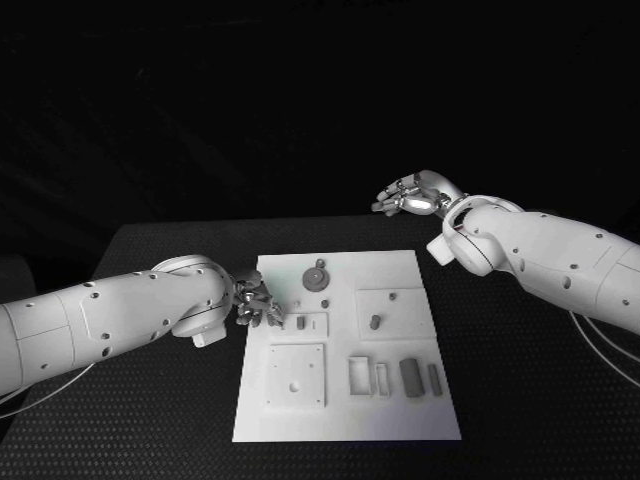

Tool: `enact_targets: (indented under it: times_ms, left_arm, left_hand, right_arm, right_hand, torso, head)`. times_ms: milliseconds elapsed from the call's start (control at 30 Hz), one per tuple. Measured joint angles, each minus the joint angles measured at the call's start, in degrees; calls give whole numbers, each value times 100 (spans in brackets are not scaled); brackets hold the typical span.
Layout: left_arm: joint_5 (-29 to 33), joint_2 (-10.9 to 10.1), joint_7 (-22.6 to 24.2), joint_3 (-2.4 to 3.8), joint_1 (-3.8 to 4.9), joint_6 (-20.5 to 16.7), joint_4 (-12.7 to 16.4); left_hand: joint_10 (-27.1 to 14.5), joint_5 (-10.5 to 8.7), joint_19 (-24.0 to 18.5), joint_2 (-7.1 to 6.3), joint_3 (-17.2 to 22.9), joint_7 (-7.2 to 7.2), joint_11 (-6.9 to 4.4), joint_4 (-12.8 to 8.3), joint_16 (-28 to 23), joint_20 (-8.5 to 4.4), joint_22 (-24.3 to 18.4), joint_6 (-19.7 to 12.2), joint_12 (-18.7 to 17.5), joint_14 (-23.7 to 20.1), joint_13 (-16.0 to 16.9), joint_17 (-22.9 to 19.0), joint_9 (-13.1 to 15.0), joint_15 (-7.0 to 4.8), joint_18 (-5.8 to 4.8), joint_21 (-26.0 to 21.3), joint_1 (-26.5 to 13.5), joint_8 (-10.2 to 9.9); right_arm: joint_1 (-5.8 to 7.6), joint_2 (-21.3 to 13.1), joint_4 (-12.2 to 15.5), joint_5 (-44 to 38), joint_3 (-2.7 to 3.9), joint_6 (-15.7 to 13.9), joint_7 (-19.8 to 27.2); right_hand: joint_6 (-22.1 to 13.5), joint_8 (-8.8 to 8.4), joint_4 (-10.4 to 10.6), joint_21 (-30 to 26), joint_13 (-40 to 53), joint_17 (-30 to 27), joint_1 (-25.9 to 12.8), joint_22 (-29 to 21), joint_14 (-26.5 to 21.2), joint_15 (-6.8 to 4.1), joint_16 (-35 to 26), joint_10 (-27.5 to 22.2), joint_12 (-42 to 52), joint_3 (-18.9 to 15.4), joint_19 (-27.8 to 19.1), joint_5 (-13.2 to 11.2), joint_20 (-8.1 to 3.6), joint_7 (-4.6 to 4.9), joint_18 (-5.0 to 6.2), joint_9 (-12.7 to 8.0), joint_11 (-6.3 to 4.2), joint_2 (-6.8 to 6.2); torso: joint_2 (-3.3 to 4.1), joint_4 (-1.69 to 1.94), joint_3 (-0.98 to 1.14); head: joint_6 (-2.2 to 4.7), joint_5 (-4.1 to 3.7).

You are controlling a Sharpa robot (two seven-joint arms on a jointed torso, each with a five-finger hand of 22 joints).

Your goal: Assemble the parts on the task board

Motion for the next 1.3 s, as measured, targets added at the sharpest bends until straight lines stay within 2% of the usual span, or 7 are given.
enact_targets:
  times_ms: [167,667,1300]
  left_arm:
    - [-8,16,-1,-3,-38,0,-2]
    - [-14,40,4,2,-41,1,-32]
    - [-86,103,13,12,-56,52,-81]
  left_hand:
    - [10,0,0,-15,-1,0,7,-1,0,0,0,-1,0,10,0,0,0,8,0,0,-14,1]
    - [27,-12,0,-30,-8,2,-8,-8,0,0,-1,-4,0,22,-5,-5,1,18,0,0,-30,25]
    - [31,-1,-1,-29,2,-14,-9,0,0,0,-1,10,-22,47,-9,-10,2,18,1,0,-29,-15]
  right_arm:
    - [0,3,3,1,0,0,0]
    - [-2,2,9,2,0,0,2]
    - [-5,0,38,4,0,1,2]
  right_hand:
    - [0,0,0,0,0,0,0,5,0,0,0,0,0,0,0,0,0,0,0,0,0,0]
    - [0,0,0,-21,0,0,0,11,0,0,0,21,0,0,0,0,0,0,0,1,-21,0]
    - [0,0,0,-21,0,1,0,21,0,0,0,42,0,0,0,0,0,0,0,-4,0,0]
  torso:
    - [0,-2,2]
    - [-1,-7,12]
    - [-1,-3,6]
  head:
    - [-4,-11]
    - [-13,-14]
    - [-36,-35]
